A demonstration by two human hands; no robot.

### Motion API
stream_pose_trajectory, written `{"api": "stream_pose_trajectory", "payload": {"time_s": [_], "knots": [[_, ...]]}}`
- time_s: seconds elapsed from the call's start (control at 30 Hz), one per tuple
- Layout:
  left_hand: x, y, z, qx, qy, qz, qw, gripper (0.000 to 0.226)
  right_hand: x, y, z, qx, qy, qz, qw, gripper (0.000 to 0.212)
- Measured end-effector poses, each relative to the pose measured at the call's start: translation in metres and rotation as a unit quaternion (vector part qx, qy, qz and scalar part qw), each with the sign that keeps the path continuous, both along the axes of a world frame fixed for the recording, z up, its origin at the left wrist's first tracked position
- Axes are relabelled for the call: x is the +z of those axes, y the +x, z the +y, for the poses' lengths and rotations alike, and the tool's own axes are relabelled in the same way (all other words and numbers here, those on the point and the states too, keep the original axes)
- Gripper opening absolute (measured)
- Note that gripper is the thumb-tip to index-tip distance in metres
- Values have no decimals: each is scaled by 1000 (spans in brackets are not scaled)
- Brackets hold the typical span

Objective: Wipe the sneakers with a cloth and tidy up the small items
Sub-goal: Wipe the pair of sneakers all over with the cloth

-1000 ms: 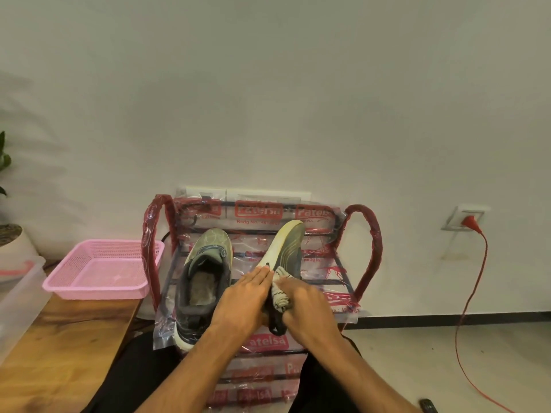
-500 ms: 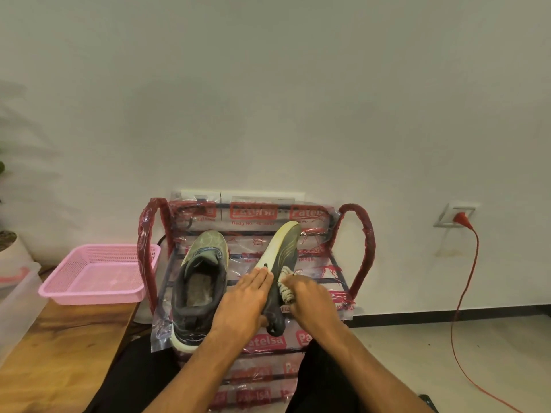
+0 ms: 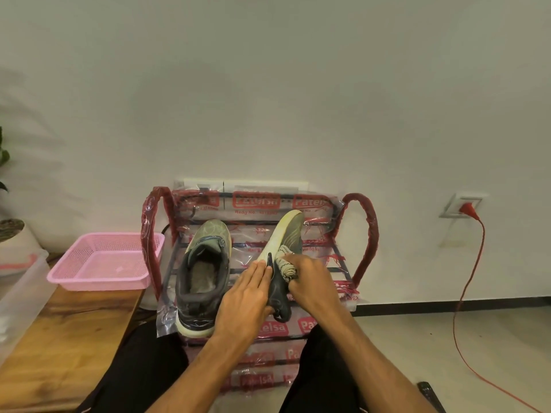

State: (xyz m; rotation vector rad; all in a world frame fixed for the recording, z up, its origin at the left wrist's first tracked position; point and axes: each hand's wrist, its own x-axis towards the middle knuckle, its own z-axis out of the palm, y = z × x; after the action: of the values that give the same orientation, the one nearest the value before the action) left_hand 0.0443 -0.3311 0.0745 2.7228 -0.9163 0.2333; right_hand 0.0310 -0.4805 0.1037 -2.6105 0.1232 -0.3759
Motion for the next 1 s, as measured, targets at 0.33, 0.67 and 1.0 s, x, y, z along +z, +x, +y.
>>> {"api": "stream_pose_trajectory", "payload": {"time_s": [0.33, 0.67, 1.0], "knots": [[26, 19, 17, -24, -16, 76, 997, 52, -10, -20, 16, 10, -19, -36, 999, 50], [24, 19, 21, -17, 4, 77, 997, 47, 5, 7, 10, 52, -164, -37, 984, 40], [24, 12, 14, -18, 31, 54, 998, 46, 4, 14, 5, 111, -238, -32, 964, 43]]}}
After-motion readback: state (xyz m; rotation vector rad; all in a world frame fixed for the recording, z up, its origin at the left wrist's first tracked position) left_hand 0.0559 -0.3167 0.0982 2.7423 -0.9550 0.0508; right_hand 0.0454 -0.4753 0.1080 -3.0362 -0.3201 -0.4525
